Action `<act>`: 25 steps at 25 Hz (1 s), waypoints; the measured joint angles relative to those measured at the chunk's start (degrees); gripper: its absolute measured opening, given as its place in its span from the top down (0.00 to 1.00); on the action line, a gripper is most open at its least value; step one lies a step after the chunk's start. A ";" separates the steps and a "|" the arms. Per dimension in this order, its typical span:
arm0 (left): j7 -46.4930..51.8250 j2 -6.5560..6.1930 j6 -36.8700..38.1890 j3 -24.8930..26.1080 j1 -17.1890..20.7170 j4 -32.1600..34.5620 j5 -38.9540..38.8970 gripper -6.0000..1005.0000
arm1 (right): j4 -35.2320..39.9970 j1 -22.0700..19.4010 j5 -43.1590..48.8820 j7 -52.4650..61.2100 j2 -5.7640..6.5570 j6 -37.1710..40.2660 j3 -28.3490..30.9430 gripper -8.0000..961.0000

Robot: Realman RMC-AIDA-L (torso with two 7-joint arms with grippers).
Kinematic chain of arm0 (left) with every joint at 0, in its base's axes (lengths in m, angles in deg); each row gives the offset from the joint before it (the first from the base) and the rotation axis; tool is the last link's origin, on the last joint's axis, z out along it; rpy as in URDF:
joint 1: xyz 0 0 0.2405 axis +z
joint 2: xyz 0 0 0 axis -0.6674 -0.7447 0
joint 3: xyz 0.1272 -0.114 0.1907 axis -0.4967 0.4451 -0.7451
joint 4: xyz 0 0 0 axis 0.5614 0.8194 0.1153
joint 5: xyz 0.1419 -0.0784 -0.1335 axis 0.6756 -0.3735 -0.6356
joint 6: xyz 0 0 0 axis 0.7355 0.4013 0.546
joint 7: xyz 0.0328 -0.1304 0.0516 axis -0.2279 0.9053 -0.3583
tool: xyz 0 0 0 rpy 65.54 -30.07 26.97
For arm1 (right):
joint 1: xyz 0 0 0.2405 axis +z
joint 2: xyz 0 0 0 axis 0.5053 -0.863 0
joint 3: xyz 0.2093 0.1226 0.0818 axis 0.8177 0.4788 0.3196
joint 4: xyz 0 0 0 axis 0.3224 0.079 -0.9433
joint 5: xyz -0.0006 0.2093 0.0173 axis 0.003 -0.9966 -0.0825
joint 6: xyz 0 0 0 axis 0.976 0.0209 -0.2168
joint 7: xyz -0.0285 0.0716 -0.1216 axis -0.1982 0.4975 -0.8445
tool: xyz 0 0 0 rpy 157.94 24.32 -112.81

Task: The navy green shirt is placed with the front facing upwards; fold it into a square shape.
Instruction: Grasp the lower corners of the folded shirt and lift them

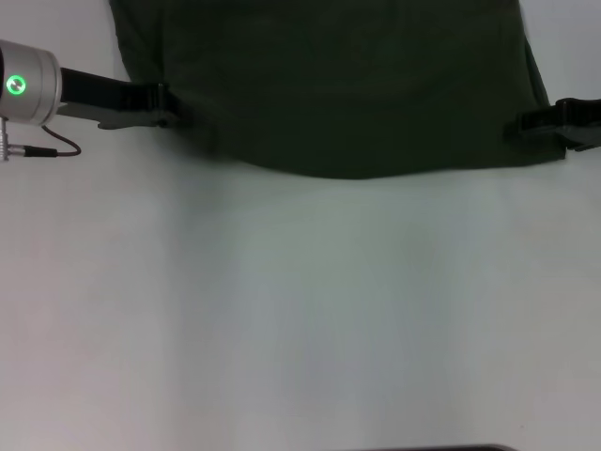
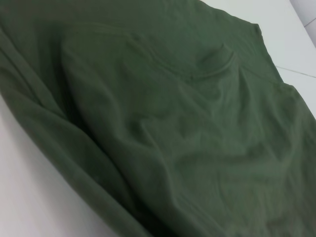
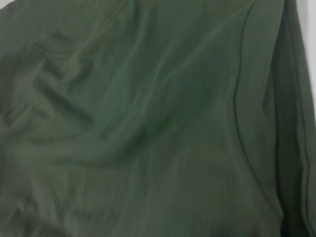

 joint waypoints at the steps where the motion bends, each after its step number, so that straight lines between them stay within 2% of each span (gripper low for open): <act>1: 0.00 0.00 0.00 0.00 -0.02 -0.03 0.00 0.99 | 0.00 0.02 0.00 0.00 -0.01 0.33 0.00 0.14; 5: 0.20 0.00 0.15 0.00 -0.05 -0.22 0.00 0.99 | 0.52 0.11 0.23 -0.63 0.01 1.72 -0.46 0.15; 16: 0.52 -0.02 0.19 0.07 -0.56 -0.30 0.00 0.99 | 0.74 -0.04 0.52 -0.46 0.63 2.56 -0.80 0.37; 21: 0.52 -0.33 0.51 -0.13 -1.00 -0.12 0.00 0.99 | 0.80 -0.17 0.54 -0.73 1.41 4.23 -0.80 0.62; 24: 0.53 -0.79 1.70 -0.32 -1.27 0.03 0.00 0.99 | 0.87 -0.32 0.55 -0.85 1.97 5.22 -0.86 0.86; 25: 0.53 -1.05 2.46 -0.39 -1.33 0.04 0.01 0.99 | 0.87 -0.32 0.62 -0.87 2.16 5.68 -0.97 0.87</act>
